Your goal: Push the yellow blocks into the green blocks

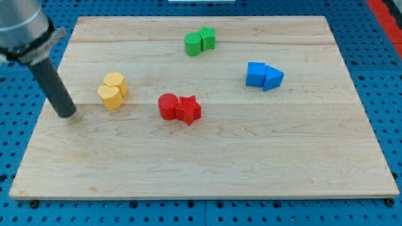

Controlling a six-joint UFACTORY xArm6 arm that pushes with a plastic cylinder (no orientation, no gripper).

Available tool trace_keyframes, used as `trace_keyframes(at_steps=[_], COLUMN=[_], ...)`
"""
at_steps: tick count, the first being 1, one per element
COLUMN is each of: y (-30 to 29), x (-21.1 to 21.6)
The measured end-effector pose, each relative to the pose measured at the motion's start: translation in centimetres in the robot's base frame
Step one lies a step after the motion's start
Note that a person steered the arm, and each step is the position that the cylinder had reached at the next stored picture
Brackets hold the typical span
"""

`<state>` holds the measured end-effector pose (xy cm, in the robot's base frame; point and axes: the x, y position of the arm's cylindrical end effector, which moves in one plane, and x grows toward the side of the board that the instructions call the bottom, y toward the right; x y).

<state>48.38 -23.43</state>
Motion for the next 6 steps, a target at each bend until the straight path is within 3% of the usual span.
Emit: trace_keyframes(at_steps=[1,2,6], y=[5.0,6.8,1.7], x=[0.2,-2.8,-6.7])
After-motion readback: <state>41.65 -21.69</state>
